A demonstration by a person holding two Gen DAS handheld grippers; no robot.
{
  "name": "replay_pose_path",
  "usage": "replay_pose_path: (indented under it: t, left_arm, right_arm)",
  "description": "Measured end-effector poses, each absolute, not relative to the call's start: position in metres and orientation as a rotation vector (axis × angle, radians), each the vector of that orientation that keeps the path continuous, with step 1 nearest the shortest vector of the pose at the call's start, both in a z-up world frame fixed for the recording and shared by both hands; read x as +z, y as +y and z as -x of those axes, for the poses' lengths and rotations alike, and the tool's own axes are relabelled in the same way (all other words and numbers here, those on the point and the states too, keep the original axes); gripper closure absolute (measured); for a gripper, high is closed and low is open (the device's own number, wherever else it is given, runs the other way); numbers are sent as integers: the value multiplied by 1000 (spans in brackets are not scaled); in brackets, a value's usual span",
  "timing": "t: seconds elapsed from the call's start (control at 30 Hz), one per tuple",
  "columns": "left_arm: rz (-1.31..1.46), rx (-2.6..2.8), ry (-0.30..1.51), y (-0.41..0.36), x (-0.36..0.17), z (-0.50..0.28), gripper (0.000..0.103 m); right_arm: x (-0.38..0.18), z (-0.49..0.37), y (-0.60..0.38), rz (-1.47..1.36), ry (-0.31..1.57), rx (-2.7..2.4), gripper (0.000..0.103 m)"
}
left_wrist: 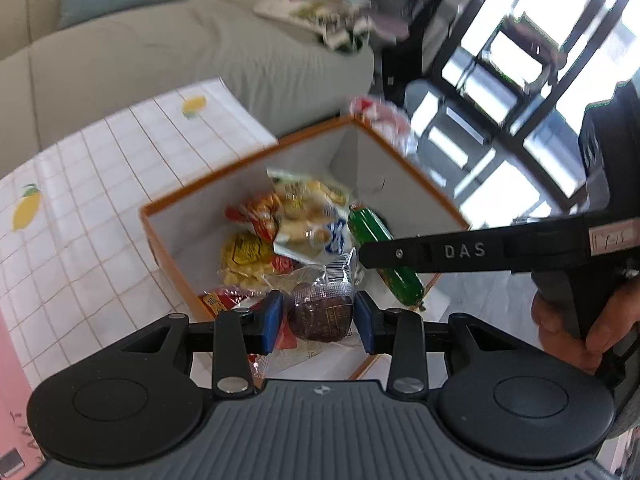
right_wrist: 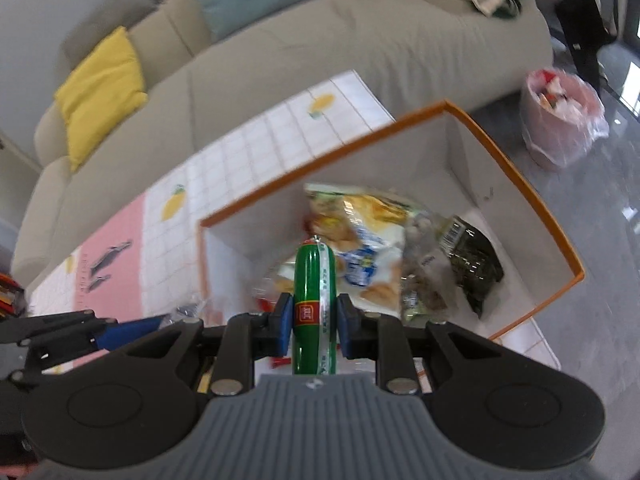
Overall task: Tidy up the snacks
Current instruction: 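Carry the wrapped candy and green sausage over the orange box with both tools, then open both tools to drop the candy and green sausage into the box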
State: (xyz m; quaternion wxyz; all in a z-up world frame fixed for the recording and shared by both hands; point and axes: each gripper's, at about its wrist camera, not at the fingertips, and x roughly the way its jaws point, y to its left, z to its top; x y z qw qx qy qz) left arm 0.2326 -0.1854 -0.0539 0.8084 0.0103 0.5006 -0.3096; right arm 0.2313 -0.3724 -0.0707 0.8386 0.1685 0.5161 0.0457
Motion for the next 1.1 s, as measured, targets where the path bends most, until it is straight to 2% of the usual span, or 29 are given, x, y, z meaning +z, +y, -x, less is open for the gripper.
replay_pose_path:
  t: [0.5,0.87,1.1]
  left_arm:
    - [-320,-687,1171,-226,-105,-241,60]
    - [-376,-647,1268,-237,-119,-249,59]
    - [-412,-654,1270,-243,-118,-243,58]
  right_arm:
    - [-138,-258,-386,-405,1294,73,82]
    - [-152,-275,-373,-302,1396,63,82]
    - [-142,-275,-363,-223,1386,71,81]
